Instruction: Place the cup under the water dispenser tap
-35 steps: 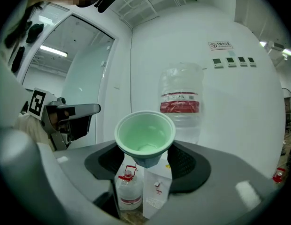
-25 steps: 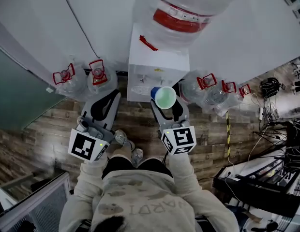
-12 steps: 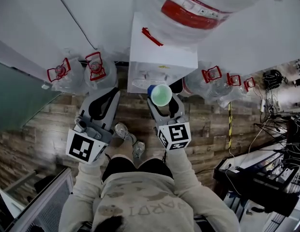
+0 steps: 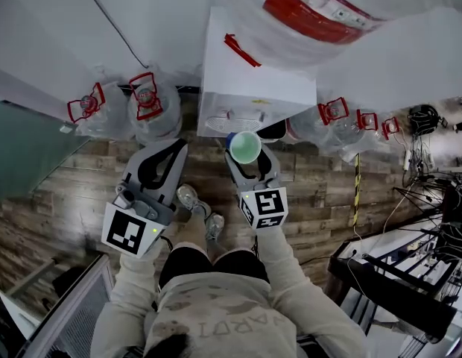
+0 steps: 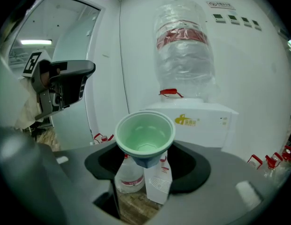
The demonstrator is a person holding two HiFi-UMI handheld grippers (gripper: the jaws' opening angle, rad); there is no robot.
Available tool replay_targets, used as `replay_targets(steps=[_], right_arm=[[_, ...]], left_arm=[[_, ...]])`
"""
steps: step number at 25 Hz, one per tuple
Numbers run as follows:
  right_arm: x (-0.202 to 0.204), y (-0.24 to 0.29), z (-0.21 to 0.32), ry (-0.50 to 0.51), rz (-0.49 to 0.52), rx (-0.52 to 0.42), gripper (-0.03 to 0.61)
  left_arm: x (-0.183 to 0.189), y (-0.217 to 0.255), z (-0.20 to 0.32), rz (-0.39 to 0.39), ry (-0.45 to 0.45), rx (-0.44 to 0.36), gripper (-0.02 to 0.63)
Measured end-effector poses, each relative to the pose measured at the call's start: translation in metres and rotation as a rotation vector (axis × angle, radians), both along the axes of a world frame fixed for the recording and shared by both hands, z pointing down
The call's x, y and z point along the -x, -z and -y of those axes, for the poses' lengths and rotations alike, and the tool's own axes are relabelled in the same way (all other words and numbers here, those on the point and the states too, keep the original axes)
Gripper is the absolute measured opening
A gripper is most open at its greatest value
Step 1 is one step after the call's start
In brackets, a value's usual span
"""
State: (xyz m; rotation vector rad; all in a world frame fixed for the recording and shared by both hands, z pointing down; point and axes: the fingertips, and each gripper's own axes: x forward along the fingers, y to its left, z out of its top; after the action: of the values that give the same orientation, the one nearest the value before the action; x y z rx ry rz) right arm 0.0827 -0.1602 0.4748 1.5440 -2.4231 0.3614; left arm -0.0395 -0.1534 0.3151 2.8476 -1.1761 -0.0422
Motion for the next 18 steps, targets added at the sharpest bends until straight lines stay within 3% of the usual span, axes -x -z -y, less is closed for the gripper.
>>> replay_targets(steps=[18], right_arm=[[0.008,-0.121,0.025,0.021,-0.053,0.138,0.295]], left_arm=[[0.002,-0.068,0.024,0.016,-0.012,0.064,0.005]])
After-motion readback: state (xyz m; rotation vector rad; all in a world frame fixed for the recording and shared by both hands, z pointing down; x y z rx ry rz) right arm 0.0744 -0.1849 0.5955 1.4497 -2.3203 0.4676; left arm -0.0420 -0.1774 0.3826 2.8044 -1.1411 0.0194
